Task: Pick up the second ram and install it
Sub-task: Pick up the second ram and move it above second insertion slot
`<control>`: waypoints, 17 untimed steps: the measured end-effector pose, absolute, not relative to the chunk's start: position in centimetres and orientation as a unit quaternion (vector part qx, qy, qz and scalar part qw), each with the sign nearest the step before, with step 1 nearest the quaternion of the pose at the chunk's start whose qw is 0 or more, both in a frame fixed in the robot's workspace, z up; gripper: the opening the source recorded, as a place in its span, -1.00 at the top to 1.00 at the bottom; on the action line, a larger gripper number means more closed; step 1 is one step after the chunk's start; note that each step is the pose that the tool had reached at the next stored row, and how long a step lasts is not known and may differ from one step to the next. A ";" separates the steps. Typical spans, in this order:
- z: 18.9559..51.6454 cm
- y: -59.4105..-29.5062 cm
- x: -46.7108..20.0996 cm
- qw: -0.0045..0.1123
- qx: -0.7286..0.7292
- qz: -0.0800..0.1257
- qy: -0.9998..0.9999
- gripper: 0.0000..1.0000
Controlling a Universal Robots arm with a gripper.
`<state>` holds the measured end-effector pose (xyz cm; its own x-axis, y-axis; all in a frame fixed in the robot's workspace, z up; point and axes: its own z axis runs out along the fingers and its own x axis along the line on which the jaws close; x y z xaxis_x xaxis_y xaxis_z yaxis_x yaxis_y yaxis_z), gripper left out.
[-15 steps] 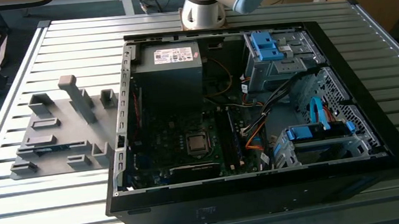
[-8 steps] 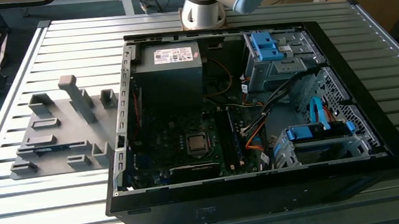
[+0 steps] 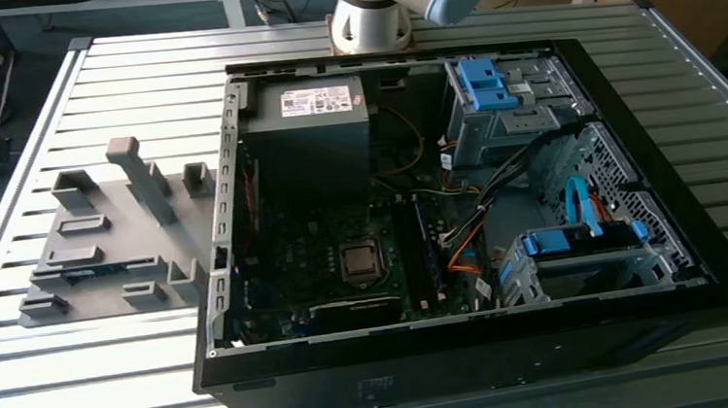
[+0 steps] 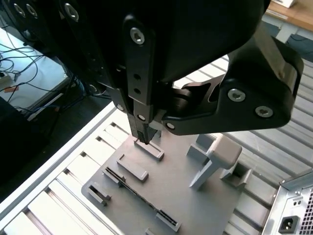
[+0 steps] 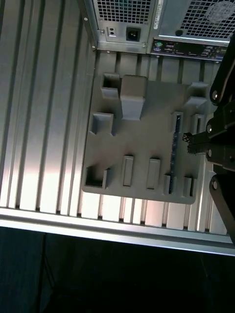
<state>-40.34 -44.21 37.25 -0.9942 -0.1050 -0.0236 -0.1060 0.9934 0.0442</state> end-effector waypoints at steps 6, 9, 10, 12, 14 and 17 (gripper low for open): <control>37.2 -44.2 -40.3 0.010 -0.075 0.023 0.997 0.79; 37.2 -44.2 -40.3 0.010 -0.076 0.023 0.997 0.79; 37.2 -44.2 -40.3 0.010 -0.076 0.023 0.997 0.79; 37.2 -44.2 -40.3 0.010 -0.076 0.023 0.997 0.79; 37.2 -44.2 -40.3 0.010 -0.077 0.023 0.997 0.79; 37.2 -44.2 -40.3 0.010 -0.080 0.023 0.997 0.79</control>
<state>-40.34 -44.21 37.25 -0.9871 -0.1584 -0.0236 -0.1593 0.9863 0.0437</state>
